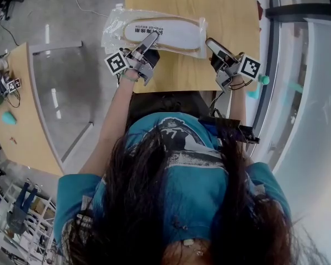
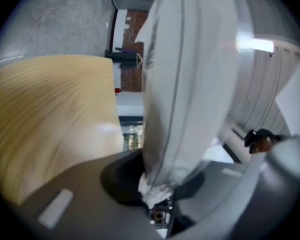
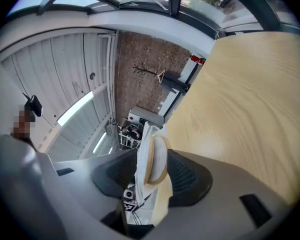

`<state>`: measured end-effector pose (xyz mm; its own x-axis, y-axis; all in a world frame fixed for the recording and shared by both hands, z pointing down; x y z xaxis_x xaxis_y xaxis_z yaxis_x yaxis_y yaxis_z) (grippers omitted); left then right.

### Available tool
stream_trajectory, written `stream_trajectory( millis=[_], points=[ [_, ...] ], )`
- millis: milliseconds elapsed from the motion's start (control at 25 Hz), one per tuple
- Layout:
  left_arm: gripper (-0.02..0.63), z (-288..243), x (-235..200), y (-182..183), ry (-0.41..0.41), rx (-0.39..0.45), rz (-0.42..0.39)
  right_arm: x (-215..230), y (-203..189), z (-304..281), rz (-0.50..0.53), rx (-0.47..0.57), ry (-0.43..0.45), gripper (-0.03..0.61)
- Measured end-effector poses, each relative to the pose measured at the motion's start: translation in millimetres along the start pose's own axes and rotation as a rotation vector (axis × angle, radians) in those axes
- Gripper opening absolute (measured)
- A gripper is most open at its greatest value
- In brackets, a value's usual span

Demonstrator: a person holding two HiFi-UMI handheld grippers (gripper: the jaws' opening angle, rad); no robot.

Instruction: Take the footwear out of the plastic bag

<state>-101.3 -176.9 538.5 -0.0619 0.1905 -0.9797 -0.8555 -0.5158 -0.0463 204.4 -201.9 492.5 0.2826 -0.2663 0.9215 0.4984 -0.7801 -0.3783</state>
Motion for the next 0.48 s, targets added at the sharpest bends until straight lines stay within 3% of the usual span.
stream_trajectory(
  millis=[80,240,480],
  points=[
    [0.078,0.1,-0.7,-2.1,0.008,0.006,0.004,7.1,-0.4,-0.6,0.003,-0.01,-0.024,0.169],
    [0.078,-1.9,1.2,-1.8,-0.008,0.006,0.017,19.4,1.6,4.6,-0.087,0.026,-0.006,0.169],
    [0.077,-6.4,1.5,0.0,-0.009,-0.011,0.026,12.0,3.5,-1.0,-0.165,-0.001,0.11,0.169]
  ],
)
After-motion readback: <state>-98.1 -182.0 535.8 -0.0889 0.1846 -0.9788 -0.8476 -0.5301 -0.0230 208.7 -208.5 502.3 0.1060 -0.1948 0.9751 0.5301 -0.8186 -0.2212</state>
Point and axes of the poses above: the fingertips, and each gripper's own axes: z backward along the fingers, x to its right, y out of its top, the point moved 8 cm from there along z, backward along the fingers, and after that the axes turned 9 degrees about x, right-handed, at the moved point
